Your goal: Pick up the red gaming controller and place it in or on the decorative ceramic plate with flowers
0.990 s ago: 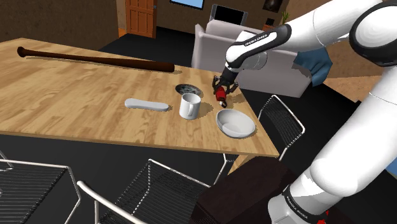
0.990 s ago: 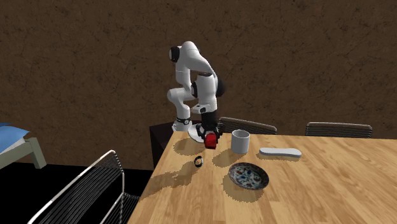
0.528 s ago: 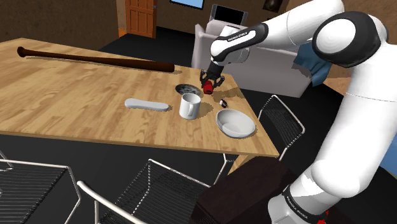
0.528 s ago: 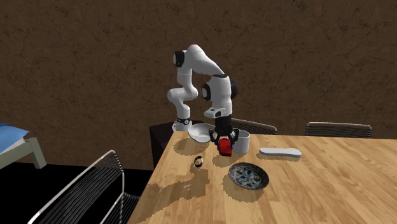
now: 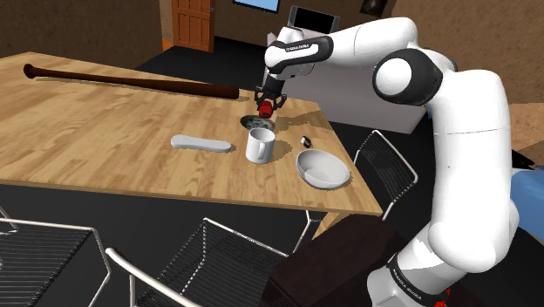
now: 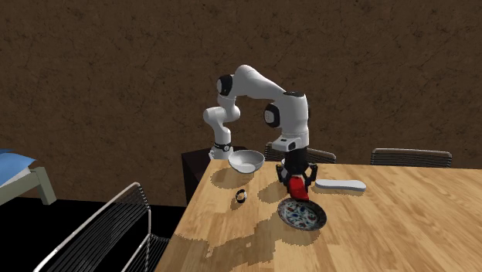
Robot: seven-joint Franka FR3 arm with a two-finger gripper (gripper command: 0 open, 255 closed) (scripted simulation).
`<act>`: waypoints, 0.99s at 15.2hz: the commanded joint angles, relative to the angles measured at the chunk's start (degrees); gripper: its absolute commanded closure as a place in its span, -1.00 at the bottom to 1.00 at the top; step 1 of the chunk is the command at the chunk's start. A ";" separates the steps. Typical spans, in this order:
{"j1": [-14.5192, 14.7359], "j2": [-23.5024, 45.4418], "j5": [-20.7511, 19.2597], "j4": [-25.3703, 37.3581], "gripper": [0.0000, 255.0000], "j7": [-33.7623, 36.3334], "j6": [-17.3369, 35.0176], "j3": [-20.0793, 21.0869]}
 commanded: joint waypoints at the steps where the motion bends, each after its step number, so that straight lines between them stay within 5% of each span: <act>1: 0.30 6.35 -0.13 10.29 1.00 0.86 -3.93 0.12; 15: 0.31 9.69 0.12 5.75 1.00 0.49 3.95 0.26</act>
